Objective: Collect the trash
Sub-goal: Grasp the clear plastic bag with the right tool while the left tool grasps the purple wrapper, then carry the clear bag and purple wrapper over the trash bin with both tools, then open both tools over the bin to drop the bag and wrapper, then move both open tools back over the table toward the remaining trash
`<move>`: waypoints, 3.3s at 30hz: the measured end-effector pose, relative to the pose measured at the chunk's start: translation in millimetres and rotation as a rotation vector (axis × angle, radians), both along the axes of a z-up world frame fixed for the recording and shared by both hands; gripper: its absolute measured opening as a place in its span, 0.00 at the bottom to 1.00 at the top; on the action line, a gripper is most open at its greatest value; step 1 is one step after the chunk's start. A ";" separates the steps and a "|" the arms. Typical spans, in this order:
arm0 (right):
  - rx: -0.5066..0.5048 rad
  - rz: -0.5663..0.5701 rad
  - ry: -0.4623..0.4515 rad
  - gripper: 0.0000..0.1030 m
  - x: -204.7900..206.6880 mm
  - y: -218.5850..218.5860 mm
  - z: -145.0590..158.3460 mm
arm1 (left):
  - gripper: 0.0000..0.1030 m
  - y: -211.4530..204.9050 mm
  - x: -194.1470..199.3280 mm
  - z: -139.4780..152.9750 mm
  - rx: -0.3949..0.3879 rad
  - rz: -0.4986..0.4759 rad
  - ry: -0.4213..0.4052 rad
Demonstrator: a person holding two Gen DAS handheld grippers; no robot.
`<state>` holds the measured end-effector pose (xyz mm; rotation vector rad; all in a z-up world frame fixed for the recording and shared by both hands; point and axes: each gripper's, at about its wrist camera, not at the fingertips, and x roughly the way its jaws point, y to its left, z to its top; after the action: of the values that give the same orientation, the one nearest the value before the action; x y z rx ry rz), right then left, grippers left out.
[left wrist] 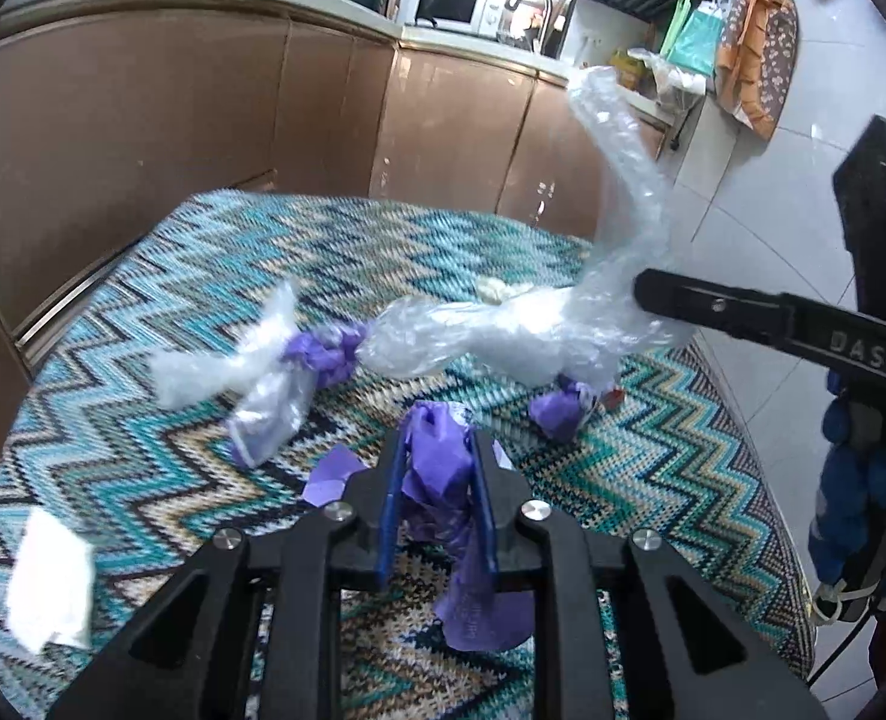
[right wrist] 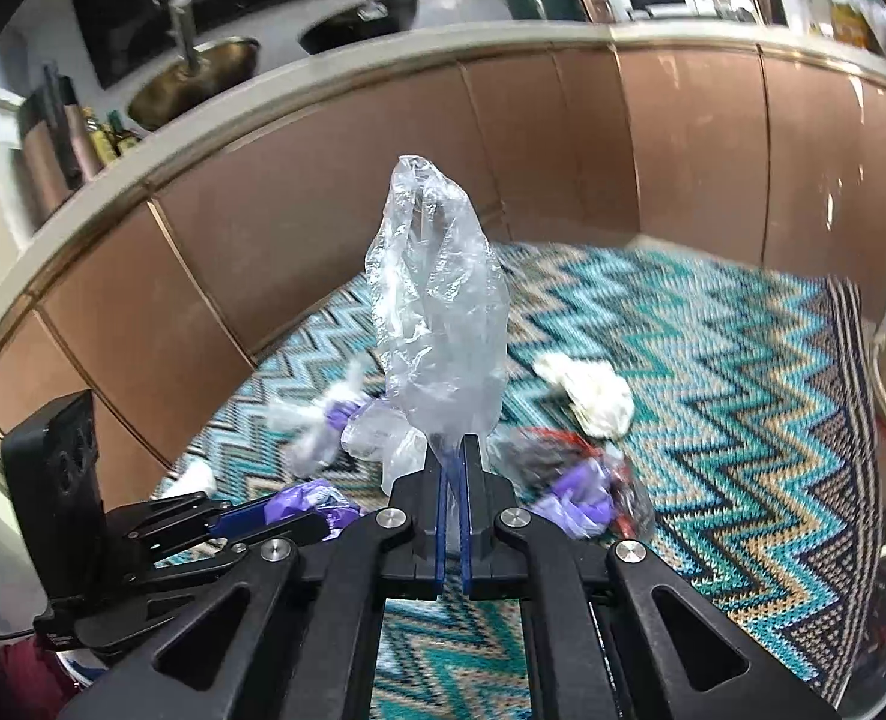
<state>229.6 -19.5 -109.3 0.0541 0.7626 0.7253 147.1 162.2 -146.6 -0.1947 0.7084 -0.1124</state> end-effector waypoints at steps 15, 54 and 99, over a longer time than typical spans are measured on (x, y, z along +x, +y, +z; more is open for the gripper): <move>0.038 -0.187 -0.191 0.03 -66.7 -113.5 73.3 | 0.19 -68.8 -10.1 74.9 0.054 -0.114 -0.107; -0.221 -0.858 0.102 0.27 9.4 -399.9 -116.0 | 0.39 -469.3 210.7 -65.3 0.051 -0.531 0.261; -0.183 -0.662 -0.113 0.44 -109.2 -261.3 34.1 | 0.43 -258.3 7.8 106.6 0.126 -0.277 -0.214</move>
<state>120.5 -280.8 -75.2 0.0929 0.6450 0.0281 155.0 -96.1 -40.0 0.0372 0.5233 -0.3470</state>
